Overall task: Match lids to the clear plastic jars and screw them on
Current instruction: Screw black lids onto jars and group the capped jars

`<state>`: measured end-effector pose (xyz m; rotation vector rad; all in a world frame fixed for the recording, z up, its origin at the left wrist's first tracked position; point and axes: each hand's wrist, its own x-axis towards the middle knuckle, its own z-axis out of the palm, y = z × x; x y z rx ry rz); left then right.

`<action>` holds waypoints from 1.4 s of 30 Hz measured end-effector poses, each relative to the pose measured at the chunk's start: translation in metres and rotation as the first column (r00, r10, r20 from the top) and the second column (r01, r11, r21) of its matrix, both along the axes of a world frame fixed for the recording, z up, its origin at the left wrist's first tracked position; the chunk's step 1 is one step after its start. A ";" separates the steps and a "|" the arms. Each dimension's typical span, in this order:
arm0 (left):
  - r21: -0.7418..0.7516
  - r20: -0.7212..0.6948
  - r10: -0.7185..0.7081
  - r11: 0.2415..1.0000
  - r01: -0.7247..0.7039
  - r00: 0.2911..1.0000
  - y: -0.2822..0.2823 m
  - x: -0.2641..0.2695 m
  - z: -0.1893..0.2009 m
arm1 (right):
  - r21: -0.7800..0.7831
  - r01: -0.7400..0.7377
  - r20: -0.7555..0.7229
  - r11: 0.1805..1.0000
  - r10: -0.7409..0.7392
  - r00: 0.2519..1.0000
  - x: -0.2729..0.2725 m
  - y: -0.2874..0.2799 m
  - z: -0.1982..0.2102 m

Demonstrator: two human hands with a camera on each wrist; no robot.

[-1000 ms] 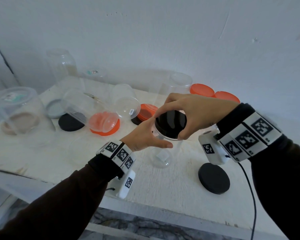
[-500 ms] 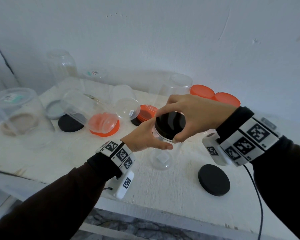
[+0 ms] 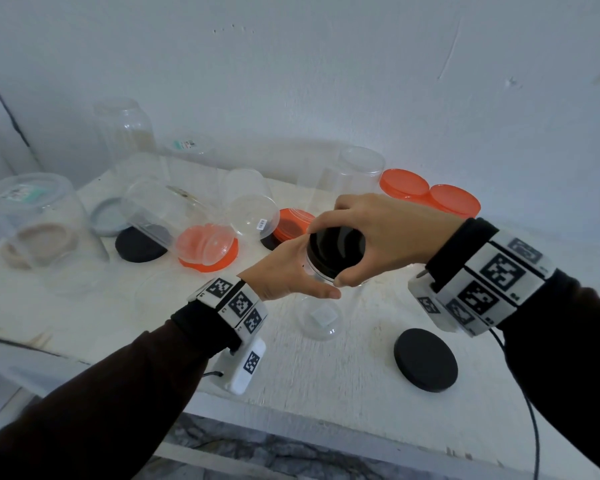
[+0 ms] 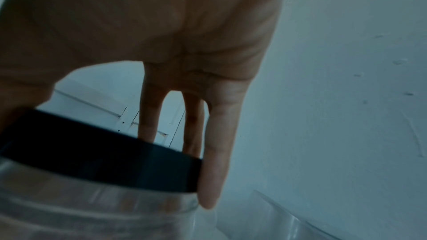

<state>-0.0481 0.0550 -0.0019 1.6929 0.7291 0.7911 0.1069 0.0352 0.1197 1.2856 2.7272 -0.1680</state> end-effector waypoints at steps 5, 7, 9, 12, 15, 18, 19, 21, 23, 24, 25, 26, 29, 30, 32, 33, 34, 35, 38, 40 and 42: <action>-0.011 0.030 0.034 0.999 -0.034 0.999 -0.005 0.001 -0.001 | 0.048 0.030 -0.049 0.998 -0.028 0.998 -0.003 -0.003 -0.003; -0.017 0.046 0.045 0.999 -0.044 0.998 -0.007 0.001 -0.001 | 0.072 0.045 -0.050 0.996 -0.041 0.998 -0.005 -0.005 -0.005; -0.018 0.052 0.051 0.999 -0.050 0.997 -0.009 0.001 -0.001 | 0.085 0.059 -0.048 0.995 -0.055 0.997 -0.006 -0.006 -0.006; -0.007 0.058 0.071 0.997 -0.071 0.996 -0.012 0.002 -0.003 | 0.101 0.075 -0.048 0.992 -0.071 0.996 -0.007 -0.010 -0.006; 0.004 0.066 0.089 0.996 -0.089 0.994 -0.014 0.001 -0.004 | 0.117 0.089 -0.050 0.989 -0.083 0.995 -0.009 -0.014 -0.006; 0.009 0.065 0.099 0.995 -0.100 0.993 -0.017 0.001 -0.003 | 0.129 0.097 -0.047 0.987 -0.092 0.995 -0.011 -0.017 -0.007; 0.004 0.074 0.101 0.995 -0.101 0.992 -0.018 0.002 -0.003 | 0.132 0.102 -0.049 0.986 -0.096 0.994 -0.011 -0.018 -0.007; 0.000 0.085 0.105 0.994 -0.105 0.991 -0.020 0.002 -0.002 | 0.139 0.110 -0.054 0.984 -0.104 0.993 -0.011 -0.019 -0.008; 0.007 0.076 0.105 0.994 -0.106 0.992 -0.021 0.002 -0.002 | 0.148 0.107 -0.051 0.983 -0.100 0.994 -0.012 -0.020 -0.009; 0.008 0.073 0.098 0.995 -0.098 0.993 -0.022 0.002 -0.002 | 0.150 0.103 -0.042 0.983 -0.097 0.994 -0.012 -0.020 -0.010; 0.007 0.071 0.089 0.996 -0.090 0.994 -0.022 0.001 -0.002 | 0.151 0.098 -0.025 0.984 -0.095 0.995 -0.011 -0.020 -0.010; 0.007 0.065 0.082 0.997 -0.083 0.995 -0.021 0.001 -0.002 | 0.152 0.093 0.000 0.984 -0.094 0.996 -0.010 -0.020 -0.010; 0.000 0.031 0.050 0.999 -0.050 0.998 -0.019 -0.003 0.003 | 0.052 0.046 0.059 0.998 -0.049 0.997 -0.003 -0.018 -0.004; -0.004 0.013 0.026 1.000 -0.026 1.000 -0.018 -0.004 0.004 | -0.017 0.017 0.059 1.000 -0.016 0.998 -0.001 -0.017 -0.001; -0.024 -0.022 -0.026 0.999 0.025 0.999 -0.014 -0.006 0.006 | -0.097 -0.026 0.055 0.995 0.032 0.998 0.001 -0.018 0.002; -0.039 -0.027 -0.047 0.998 0.046 0.999 -0.013 -0.006 0.008 | -0.092 -0.034 0.053 0.995 0.039 0.998 0.002 -0.017 0.003; -0.053 -0.018 -0.067 0.996 0.066 0.998 -0.014 -0.006 0.010 | -0.066 -0.037 0.045 0.997 0.040 0.998 0.002 -0.016 0.002; -0.067 -0.002 -0.080 0.995 0.080 0.997 -0.014 -0.006 0.010 | -0.033 -0.039 0.033 0.999 0.040 0.999 0.002 -0.015 0.000; -0.088 0.036 -0.090 0.992 0.093 0.995 -0.017 -0.004 0.012 | 0.048 -0.043 -0.005 0.998 0.043 0.999 -0.001 -0.015 -0.007; -0.094 0.059 -0.087 0.991 0.092 0.994 -0.018 -0.004 0.012 | 0.078 -0.037 -0.009 0.996 0.038 0.999 -0.001 -0.016 -0.010; -0.087 0.071 -0.073 0.993 0.079 0.995 -0.019 -0.004 0.011 | 0.082 -0.023 -0.025 0.996 0.025 0.999 -0.002 -0.016 -0.010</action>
